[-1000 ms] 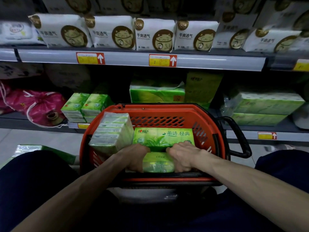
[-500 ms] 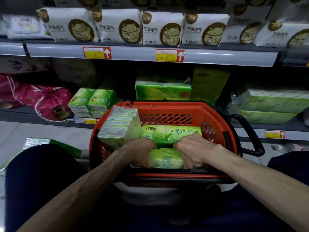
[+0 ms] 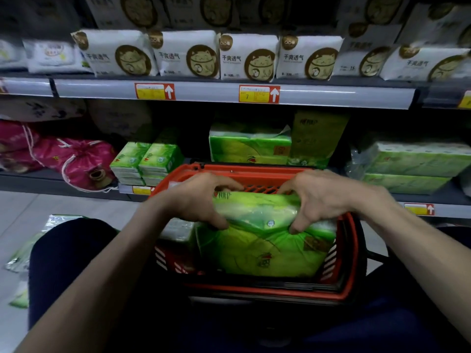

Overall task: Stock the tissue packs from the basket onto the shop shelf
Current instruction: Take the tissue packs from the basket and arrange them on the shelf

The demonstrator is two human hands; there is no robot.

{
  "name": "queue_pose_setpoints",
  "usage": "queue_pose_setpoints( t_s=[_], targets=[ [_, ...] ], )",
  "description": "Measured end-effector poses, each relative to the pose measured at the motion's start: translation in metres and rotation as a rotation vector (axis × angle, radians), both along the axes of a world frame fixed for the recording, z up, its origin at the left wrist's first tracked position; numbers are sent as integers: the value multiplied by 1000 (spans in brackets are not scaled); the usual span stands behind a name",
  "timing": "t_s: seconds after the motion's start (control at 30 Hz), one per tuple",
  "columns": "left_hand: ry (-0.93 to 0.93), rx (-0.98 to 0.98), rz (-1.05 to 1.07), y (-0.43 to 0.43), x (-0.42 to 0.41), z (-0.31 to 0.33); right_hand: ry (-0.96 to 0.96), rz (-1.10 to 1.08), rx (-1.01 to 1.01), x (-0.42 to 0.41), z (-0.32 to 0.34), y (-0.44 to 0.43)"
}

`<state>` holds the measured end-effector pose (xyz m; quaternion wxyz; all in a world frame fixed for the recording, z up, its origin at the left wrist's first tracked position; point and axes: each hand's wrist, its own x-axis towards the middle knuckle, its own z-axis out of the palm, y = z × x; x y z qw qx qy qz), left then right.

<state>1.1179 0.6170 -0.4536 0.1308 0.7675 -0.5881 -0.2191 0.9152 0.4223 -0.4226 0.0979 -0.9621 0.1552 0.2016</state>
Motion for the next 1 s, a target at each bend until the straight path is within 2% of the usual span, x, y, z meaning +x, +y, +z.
queue_pose_setpoints(
  t_s=[0.13,0.33,0.5,0.67,0.77,0.87,1.0],
  targets=[
    [265,-200,119,7,16,-4,-234,-63,113,-2,9,-32],
    [576,-41,217,9,27,-33,-337,-139,336,-12,5,-62],
    [709,-131,250,2,21,-41,-385,-205,420,-13,2,-74],
    [764,-484,385,-5,-7,-42,-442,-260,531,-24,3,-91],
    [777,-647,430,-9,-10,-26,-512,-256,669,-32,10,-97],
    [722,-788,460,-7,-8,-5,-591,-243,770,-31,14,-95],
    [673,-885,478,4,-6,10,-625,-250,868,-25,7,-89]
  ],
)
